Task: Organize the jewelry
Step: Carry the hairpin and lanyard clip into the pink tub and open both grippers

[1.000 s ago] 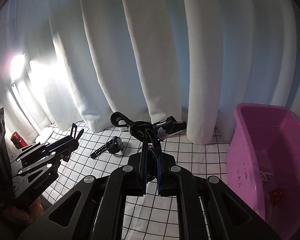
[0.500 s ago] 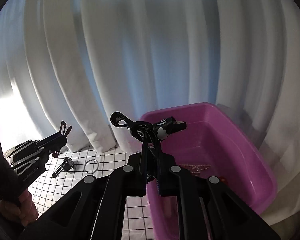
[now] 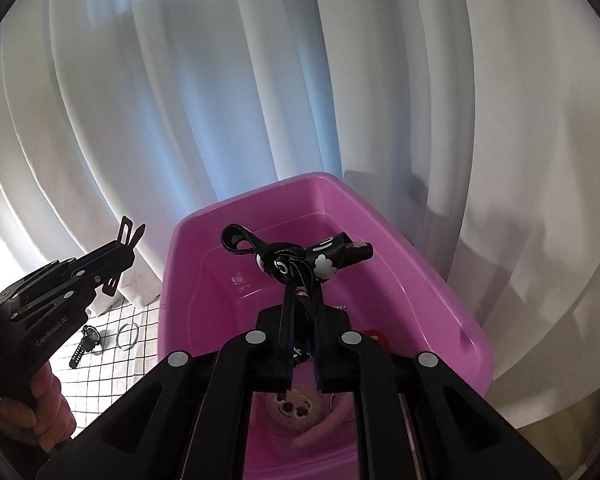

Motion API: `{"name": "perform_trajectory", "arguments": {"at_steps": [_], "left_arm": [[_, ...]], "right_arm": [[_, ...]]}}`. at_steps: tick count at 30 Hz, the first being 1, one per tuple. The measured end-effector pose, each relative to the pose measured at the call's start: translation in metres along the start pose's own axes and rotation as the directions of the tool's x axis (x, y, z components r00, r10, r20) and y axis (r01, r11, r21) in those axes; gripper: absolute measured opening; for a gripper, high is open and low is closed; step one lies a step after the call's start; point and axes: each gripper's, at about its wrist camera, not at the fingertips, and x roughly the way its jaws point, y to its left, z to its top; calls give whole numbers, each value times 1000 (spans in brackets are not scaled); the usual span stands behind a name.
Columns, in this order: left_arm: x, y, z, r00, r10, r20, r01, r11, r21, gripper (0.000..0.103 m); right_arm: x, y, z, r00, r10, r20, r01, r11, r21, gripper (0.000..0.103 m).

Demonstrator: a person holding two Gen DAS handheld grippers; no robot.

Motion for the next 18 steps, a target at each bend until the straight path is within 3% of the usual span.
{"name": "perform_trajectory", "arguments": {"at_steps": [9, 18], "left_arm": [[63, -25, 2, 989, -7, -145, 5, 1000, -15, 13], [86, -31, -1, 975, 26, -220, -30, 999, -14, 15]], "right_arm": [[39, -28, -4, 996, -1, -93, 4, 999, 36, 7], [54, -36, -4, 990, -4, -142, 9, 1000, 29, 8]]}}
